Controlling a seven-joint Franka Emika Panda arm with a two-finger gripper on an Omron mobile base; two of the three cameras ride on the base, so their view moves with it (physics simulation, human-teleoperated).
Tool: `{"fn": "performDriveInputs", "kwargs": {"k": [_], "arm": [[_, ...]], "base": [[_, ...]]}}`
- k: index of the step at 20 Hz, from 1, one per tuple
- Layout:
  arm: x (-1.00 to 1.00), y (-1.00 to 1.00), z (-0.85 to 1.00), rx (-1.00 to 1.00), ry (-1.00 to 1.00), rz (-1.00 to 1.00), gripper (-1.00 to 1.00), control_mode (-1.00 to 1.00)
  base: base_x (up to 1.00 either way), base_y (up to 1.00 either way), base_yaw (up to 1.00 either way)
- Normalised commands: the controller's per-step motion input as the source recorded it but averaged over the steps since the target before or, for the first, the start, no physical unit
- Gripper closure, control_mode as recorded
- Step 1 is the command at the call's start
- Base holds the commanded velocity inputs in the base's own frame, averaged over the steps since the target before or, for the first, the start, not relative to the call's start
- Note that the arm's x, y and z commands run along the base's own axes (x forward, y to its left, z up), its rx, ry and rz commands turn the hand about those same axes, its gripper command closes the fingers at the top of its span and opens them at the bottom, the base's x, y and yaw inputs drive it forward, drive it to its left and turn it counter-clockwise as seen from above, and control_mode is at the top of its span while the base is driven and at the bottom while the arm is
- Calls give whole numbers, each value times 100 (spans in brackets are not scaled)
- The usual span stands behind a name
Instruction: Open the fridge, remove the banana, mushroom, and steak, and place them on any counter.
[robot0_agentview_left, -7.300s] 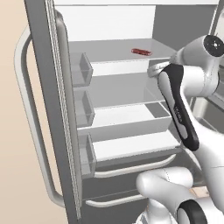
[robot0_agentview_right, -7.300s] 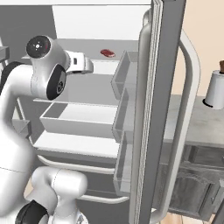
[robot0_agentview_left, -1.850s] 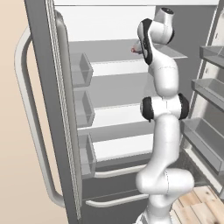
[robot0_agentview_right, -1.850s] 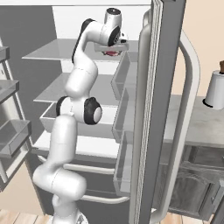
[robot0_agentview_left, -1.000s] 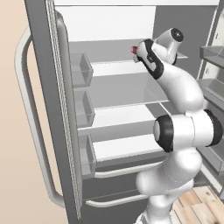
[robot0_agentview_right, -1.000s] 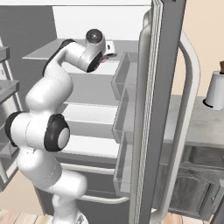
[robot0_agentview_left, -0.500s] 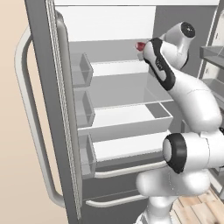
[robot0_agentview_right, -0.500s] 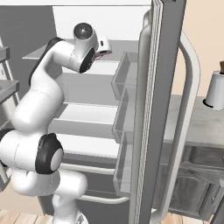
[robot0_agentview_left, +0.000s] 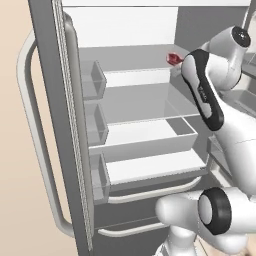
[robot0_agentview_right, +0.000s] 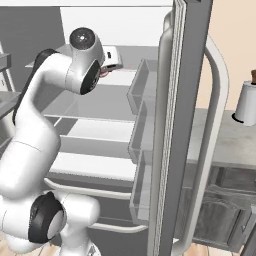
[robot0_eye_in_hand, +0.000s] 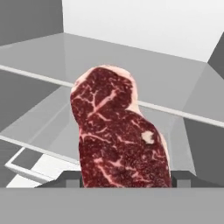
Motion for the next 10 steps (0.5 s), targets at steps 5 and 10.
{"fn": "performDriveInputs", "kwargs": {"k": [5, 10], "arm": [[-82, 0, 8, -3, 1, 0, 100, -100], [-73, 0, 0, -2, 3, 0, 100, -100]], "base": [[0, 0, 0], [0, 0, 0]]}}
